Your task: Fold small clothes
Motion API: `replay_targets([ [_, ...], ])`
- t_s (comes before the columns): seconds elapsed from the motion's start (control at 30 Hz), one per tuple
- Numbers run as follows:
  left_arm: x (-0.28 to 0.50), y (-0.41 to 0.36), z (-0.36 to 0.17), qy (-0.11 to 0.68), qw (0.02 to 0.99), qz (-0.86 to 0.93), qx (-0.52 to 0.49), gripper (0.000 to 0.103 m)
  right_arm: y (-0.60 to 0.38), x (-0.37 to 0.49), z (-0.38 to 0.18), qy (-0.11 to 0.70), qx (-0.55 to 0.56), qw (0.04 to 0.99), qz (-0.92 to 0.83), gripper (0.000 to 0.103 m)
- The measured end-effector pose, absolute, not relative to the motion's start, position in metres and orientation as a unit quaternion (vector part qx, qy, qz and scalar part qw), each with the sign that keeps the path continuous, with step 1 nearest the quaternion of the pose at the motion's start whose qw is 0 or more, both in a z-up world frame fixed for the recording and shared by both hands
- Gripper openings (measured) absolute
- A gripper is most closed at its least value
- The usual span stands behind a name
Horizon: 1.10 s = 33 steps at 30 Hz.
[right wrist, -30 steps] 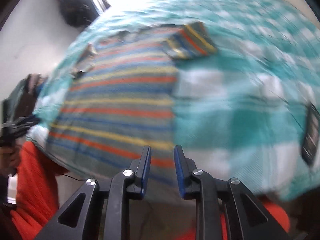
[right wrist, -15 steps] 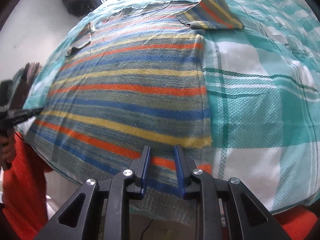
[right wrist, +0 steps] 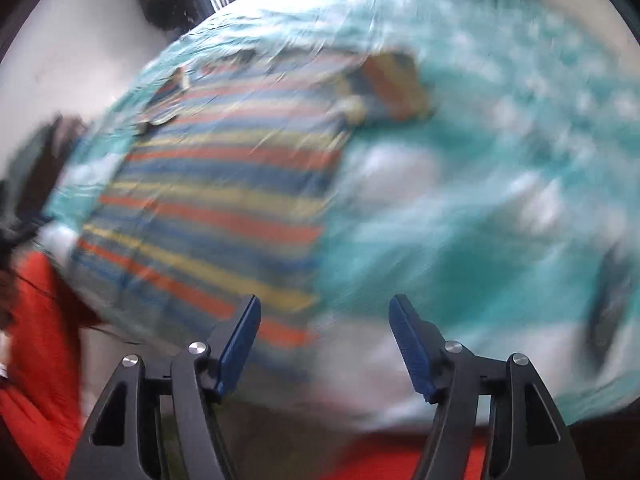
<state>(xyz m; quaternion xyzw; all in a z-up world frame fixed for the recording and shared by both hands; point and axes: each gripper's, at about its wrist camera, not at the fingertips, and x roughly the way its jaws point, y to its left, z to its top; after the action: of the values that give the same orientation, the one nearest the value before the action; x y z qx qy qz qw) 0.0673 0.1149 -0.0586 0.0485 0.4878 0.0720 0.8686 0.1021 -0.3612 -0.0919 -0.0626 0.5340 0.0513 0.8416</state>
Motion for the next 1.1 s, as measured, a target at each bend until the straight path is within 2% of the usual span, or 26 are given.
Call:
replay_targets([
  [0.1, 0.077, 0.111, -0.053, 0.492, 0.868, 0.069, 0.012, 0.081, -0.361, 0.162, -0.077, 0.506, -0.130, 0.849, 0.080, 0.066],
  [0.17, 0.076, 0.101, -0.052, 0.498, 0.865, 0.062, -0.001, 0.081, -0.346, 0.203, -0.088, 0.508, -0.155, 0.838, 0.127, 0.066],
  [0.37, 0.078, 0.087, -0.057, 0.502, 0.862, 0.064, 0.016, 0.081, -0.315, 0.299, -0.177, 0.540, -0.133, 0.812, 0.178, 0.065],
  [0.47, 0.074, 0.093, -0.062, 0.513, 0.855, 0.074, 0.018, 0.081, -0.346, 0.313, -0.191, 0.549, -0.066, 0.822, 0.137, 0.005],
  [0.63, 0.073, 0.106, -0.072, 0.530, 0.845, 0.077, -0.010, 0.081, -0.487, 0.274, -0.137, 0.469, 0.125, 0.875, 0.008, 0.004],
  [0.7, 0.076, 0.104, -0.078, 0.541, 0.838, 0.070, -0.023, 0.081, -0.557, 0.248, -0.132, 0.454, 0.193, 0.867, -0.068, 0.004],
  [0.77, 0.078, 0.096, -0.082, 0.547, 0.835, 0.059, -0.029, 0.081, -0.593, 0.233, -0.140, 0.461, 0.216, 0.854, -0.105, 0.004],
  [1.0, 0.075, 0.057, -0.070, 0.536, 0.843, 0.031, 0.019, 0.081, -0.616, 0.219, -0.189, 0.479, 0.329, 0.809, -0.087, 0.006],
  [1.1, 0.072, 0.057, -0.069, 0.536, 0.843, 0.033, 0.026, 0.081, -0.620, 0.213, -0.200, 0.484, 0.349, 0.797, -0.093, 0.013],
])
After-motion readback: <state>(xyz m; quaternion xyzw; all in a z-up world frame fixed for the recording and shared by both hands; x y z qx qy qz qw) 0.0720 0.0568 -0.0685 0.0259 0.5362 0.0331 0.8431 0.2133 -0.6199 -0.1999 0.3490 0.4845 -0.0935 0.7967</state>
